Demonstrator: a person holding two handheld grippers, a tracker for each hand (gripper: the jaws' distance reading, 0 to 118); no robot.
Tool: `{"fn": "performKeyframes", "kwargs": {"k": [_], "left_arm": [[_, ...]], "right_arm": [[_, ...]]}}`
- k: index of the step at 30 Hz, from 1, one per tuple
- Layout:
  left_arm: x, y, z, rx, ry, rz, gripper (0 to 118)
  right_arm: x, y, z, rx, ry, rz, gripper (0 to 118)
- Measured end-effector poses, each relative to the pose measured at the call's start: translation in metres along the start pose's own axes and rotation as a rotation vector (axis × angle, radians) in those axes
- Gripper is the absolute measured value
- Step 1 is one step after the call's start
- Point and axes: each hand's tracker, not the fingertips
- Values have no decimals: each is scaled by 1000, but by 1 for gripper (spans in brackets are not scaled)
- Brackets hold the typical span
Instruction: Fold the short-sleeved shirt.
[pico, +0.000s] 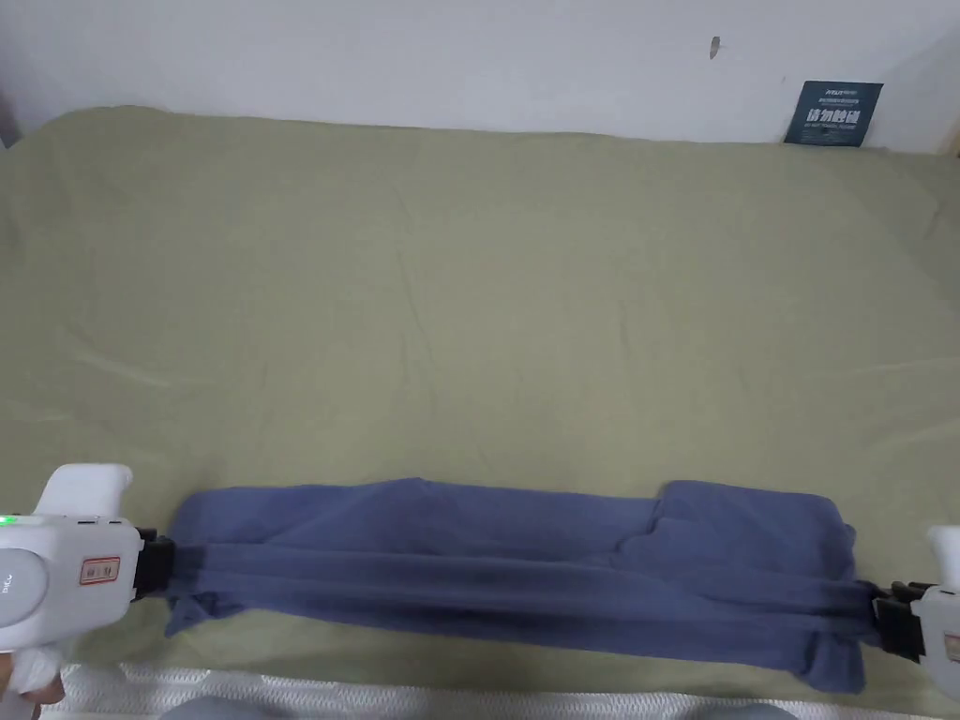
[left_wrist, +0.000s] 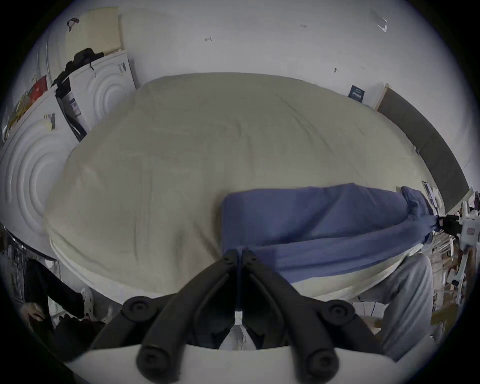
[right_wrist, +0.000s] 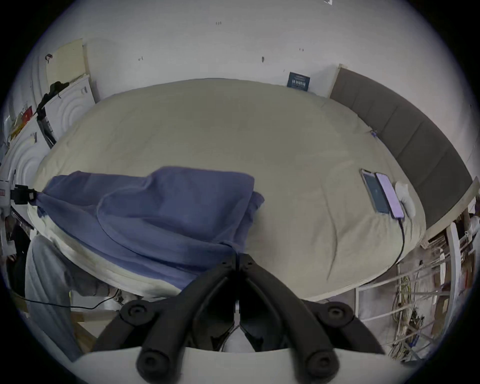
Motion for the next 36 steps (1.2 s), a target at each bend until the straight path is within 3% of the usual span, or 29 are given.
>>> {"fn": "performKeyframes", "kwargs": {"k": [2,3,4,5,6,7,9,11,12,13,14,15,20,26,36], "left_arm": [[2,-2,-1,2,6,21,4],[2,-1,0,8,1,36,10],[3,0,1,10,2,46,30],[4,0,2,18,11,50,66],[9,1,6,25,29,54,109],[12,2,9,48,48,63,118],[16,7,19,107,66,79,117],[25,12,26,135,100,97,111],[28,14,30,144,103,90,94],[30,15,33,159,107,81,68],[30,16,34,180,107,70,27],[30,16,35,186,108,65,0],[6,10,30,152,12,141,0],[-15,9,26,123,-89,187,0],[-93,38,-11,-83,-481,340,0]], "right_arm": [[-4,-1,-7,-26,-9,-8,2],[-5,-2,-7,-27,-23,-17,9],[-8,-1,-6,-28,-32,-26,26],[-10,2,-6,-31,-46,-28,58],[-13,6,-6,-45,-82,-32,107],[-19,7,-2,-40,-138,-40,118],[-27,12,5,52,-181,-32,103],[-41,21,15,64,-228,-36,102],[-46,23,19,103,-226,-46,92],[-51,24,24,143,-211,-53,71],[-57,24,29,175,-202,-53,36],[-64,28,31,199,-213,-52,0],[-99,22,44,264,-170,-27,0],[-158,31,39,290,-136,59,0],[-218,36,41,441,-2,90,0]]}}
